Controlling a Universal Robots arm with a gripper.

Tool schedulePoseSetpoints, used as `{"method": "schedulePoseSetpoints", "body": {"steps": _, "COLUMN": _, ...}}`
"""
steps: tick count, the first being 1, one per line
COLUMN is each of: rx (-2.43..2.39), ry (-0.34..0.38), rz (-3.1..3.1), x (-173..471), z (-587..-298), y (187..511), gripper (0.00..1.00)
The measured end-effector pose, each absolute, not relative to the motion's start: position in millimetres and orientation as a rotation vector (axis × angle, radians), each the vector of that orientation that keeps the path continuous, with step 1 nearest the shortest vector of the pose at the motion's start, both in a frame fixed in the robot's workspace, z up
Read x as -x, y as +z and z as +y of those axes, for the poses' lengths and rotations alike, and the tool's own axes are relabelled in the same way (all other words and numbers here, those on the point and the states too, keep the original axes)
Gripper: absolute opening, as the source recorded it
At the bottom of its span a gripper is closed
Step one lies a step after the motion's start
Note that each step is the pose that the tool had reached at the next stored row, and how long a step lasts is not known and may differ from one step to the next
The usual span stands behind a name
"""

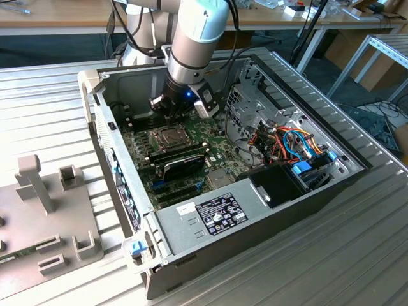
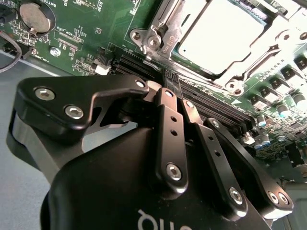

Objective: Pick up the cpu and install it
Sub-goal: 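Install the first cpu locking lever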

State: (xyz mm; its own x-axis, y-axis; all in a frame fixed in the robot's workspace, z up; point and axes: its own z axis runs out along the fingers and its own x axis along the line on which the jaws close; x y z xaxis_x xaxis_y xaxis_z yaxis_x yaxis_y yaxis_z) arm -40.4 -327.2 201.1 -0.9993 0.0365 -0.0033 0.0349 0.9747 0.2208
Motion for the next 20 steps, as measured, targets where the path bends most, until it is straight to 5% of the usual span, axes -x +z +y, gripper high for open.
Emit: {"method": "schedulePoseSetpoints", "body": {"steps": 20, "rx": -0.056, "ry": 0.354, "rz": 3.114, "x": 37.2, "z": -328.8, "y": 200.7, "gripper": 0.11}}
